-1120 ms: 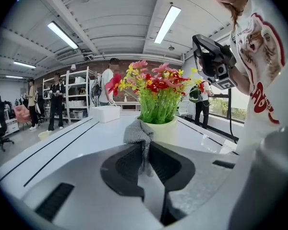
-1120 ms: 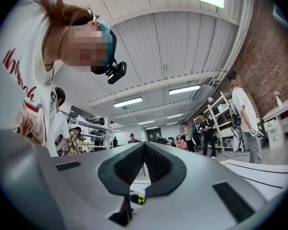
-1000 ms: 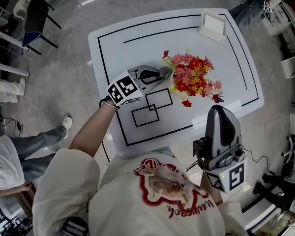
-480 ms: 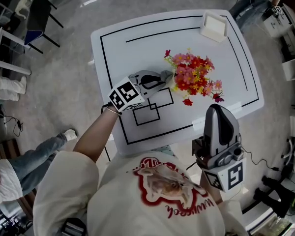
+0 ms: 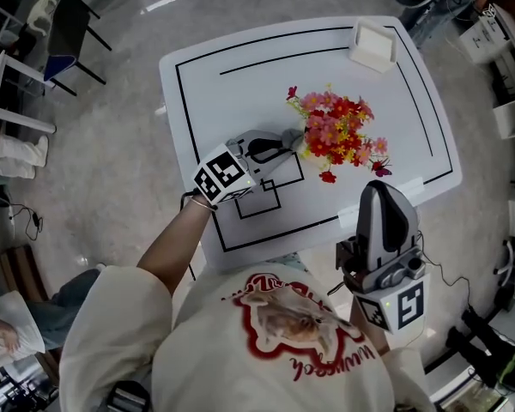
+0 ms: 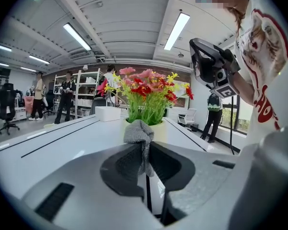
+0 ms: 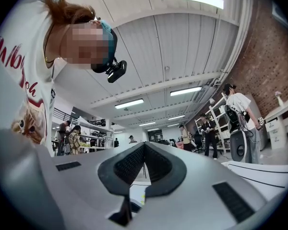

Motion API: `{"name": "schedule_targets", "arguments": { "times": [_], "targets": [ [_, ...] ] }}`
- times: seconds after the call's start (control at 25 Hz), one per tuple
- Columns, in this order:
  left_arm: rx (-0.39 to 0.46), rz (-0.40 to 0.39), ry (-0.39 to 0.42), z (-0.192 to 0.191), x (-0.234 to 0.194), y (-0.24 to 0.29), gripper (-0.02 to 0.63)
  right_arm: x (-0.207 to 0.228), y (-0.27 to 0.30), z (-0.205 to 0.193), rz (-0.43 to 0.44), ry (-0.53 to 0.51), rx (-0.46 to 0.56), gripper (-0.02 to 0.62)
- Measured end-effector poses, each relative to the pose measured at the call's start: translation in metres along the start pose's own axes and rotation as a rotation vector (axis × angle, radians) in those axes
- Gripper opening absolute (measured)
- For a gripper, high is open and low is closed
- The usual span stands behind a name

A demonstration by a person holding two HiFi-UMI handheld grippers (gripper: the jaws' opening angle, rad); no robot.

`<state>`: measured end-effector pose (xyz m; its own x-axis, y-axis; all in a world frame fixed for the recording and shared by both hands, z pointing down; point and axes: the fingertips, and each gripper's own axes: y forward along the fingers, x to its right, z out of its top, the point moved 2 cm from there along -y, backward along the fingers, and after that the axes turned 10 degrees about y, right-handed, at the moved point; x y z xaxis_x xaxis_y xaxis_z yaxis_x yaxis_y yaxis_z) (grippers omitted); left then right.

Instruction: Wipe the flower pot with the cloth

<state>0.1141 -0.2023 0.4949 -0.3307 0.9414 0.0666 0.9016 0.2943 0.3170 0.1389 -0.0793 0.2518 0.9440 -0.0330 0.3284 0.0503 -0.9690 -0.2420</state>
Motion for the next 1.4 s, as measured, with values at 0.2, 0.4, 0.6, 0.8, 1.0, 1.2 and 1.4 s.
{"name": "schedule_targets", "arguments": {
  "times": [0.2, 0.4, 0.6, 0.8, 1.0, 1.2, 1.4],
  "targets": [
    [-0.003, -0.007, -0.001, 0.000, 0.007, 0.000, 0.043, 0.006, -0.009, -0.002, -0.012, -0.046, 0.002, -0.003],
    [-0.019, -0.015, 0.001, -0.001, 0.014, 0.005, 0.043, 0.009, -0.012, -0.006, -0.023, -0.022, 0.008, -0.003],
    [-0.031, -0.026, 0.007, 0.002, 0.023, 0.011, 0.043, 0.011, -0.013, -0.007, -0.035, -0.015, 0.010, -0.003],
    [-0.062, -0.024, 0.024, 0.001, 0.029, 0.015, 0.043, 0.011, -0.014, -0.006, -0.044, -0.018, 0.013, -0.003],
    [-0.061, -0.026, 0.014, 0.002, 0.031, 0.017, 0.043, 0.012, -0.017, -0.006, -0.048, -0.018, 0.015, -0.003],
    [-0.068, -0.030, 0.010, 0.006, 0.038, 0.023, 0.043, 0.012, -0.018, -0.006, -0.052, -0.017, 0.016, -0.003],
    [-0.087, -0.032, -0.003, 0.007, 0.040, 0.027, 0.043, 0.014, -0.020, -0.006, -0.054, -0.018, 0.014, -0.003]
  ]
}}
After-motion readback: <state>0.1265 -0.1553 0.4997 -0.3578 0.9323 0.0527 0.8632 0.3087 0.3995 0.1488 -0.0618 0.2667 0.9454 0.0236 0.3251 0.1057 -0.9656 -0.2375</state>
